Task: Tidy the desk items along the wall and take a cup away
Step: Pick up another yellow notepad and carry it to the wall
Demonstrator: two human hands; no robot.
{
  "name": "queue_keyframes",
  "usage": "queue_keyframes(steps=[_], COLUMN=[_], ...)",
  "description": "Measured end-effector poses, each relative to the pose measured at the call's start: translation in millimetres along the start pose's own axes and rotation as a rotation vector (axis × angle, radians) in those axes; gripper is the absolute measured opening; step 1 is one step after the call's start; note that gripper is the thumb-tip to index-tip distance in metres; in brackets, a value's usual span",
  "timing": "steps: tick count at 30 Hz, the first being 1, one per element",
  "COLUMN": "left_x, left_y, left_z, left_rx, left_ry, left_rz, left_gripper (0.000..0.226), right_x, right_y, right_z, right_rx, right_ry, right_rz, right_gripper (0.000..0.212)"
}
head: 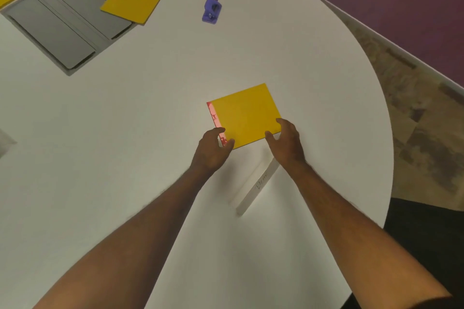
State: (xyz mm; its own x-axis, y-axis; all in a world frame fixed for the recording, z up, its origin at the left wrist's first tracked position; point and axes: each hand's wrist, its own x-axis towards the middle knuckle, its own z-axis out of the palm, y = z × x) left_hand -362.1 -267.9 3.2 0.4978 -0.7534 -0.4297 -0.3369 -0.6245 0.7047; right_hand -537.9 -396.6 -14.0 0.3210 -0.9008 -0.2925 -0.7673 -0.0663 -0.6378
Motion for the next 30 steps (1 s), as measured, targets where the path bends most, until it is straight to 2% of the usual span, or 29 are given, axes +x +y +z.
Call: queue_keyframes(steps=[6, 9, 15, 17, 19, 23, 26, 28, 29, 30], left_x=[28, 32, 43, 46, 48, 49, 53, 56, 57, 59], left_y=[4, 5, 6, 7, 5, 6, 9, 8, 7, 6], left_z=[10, 16, 17, 15, 12, 8, 9, 13, 16, 19], left_rx=[-0.403, -0.628, -0.937, -0.994, -1.022, -1.079, -1.053, -0.927, -0.81, -0.688], left_ry=[0.024, 0.079, 0.105, 0.111, 0.089, -0.003, 0.016, 0.04, 0.058, 0.085], left_rz=[-0.271, -0.416, -0.58, -0.629, -0.67, -0.637, -0.644, -0.636, -0.602, -0.567], left_gripper=[0.057, 0.05, 0.051, 0.042, 0.031, 0.036, 0.027, 0.016, 0.018, 0.031], right_x=[35, 39, 42, 45, 50, 54, 54, 54, 54, 53], right_y=[5, 7, 10, 9, 9, 9, 9, 8, 7, 6], right_z=[7, 12, 17, 18, 18, 21, 26, 29, 31, 32], right_rx=[-0.062, -0.084, -0.084, -0.071, -0.052, 0.05, 0.031, 0.066, 0.078, 0.077], right_ry=[0.009, -0.013, -0.005, -0.01, -0.008, -0.02, -0.002, 0.003, 0.003, 0.008], right_rz=[0.073, 0.1, 0.134, 0.156, 0.189, 0.283, 0.289, 0.289, 0.288, 0.287], right_gripper=[0.065, 0.066, 0.064, 0.062, 0.058, 0.064, 0.063, 0.067, 0.068, 0.068])
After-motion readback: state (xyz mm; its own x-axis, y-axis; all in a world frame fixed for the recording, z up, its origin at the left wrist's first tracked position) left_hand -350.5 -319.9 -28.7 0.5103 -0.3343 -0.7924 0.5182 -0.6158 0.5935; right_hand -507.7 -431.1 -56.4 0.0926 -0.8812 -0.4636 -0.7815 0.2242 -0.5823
